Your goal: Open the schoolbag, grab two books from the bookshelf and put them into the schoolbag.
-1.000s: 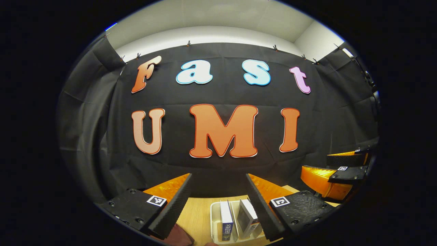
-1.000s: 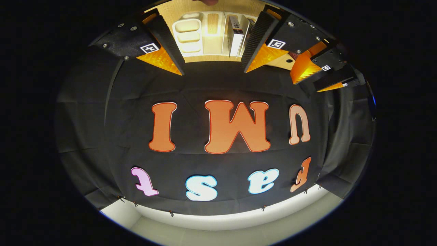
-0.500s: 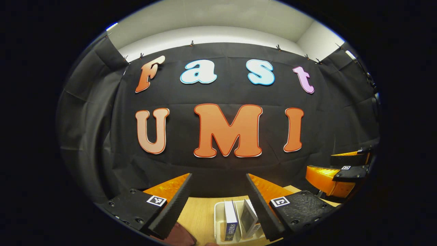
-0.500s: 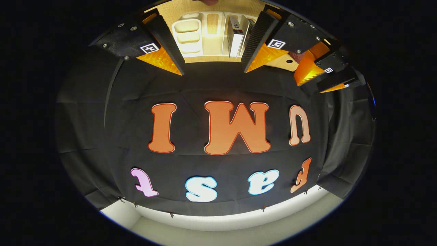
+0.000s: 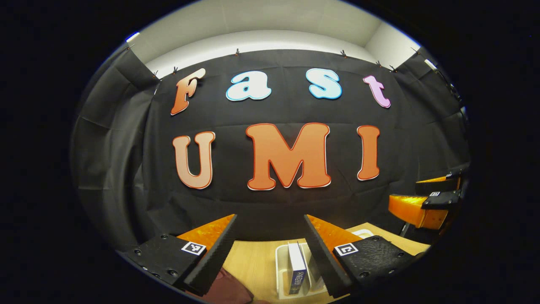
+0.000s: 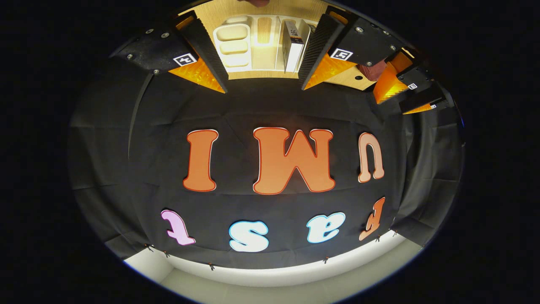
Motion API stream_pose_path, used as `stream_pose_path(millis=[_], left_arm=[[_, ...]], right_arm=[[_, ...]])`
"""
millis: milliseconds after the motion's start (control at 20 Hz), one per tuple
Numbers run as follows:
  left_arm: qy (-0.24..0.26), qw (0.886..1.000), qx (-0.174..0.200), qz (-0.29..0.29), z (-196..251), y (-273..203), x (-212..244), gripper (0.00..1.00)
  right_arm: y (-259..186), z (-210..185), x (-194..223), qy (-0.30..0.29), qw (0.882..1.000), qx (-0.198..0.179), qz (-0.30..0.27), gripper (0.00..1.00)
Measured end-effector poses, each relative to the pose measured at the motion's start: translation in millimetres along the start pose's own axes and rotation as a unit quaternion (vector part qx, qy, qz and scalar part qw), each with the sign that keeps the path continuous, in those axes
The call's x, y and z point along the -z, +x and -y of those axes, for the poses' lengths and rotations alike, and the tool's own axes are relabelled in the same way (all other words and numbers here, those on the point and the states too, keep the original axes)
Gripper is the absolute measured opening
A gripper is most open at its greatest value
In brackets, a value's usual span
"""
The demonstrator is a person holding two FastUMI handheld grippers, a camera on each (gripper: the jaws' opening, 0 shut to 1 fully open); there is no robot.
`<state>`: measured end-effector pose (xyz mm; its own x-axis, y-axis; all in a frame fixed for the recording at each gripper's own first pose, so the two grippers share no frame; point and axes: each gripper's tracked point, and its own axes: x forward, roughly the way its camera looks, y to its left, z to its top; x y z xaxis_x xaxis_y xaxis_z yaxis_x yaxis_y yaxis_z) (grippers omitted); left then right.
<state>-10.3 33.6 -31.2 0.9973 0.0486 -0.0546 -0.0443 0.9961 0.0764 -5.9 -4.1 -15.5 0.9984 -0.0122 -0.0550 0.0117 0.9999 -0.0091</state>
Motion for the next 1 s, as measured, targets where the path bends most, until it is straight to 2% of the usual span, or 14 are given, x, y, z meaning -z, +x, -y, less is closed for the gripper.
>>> stream_pose_path(millis=[150, 500, 800, 1000], left_arm=[[0.002, 1.000, 0.001, -0.024, -9, -3, 20, 0.95], [0.088, 0.992, -0.040, -0.085, -53, -17, 85, 0.96], [0.190, 0.968, -0.046, -0.156, -67, -37, 164, 0.96], [0.239, 0.946, -0.022, -0.216, -74, -51, 234, 0.96]], right_arm=[[1, 2, 0, -0.008, 1.000, -0.003, -0.001, 0.98], [6, -2, 3, -0.012, 0.999, -0.031, 0.001, 0.98], [4, -5, 12, -0.009, 0.998, -0.054, -0.013, 0.98], [1, 9, 18, -0.020, 0.999, -0.022, -0.024, 0.99]])
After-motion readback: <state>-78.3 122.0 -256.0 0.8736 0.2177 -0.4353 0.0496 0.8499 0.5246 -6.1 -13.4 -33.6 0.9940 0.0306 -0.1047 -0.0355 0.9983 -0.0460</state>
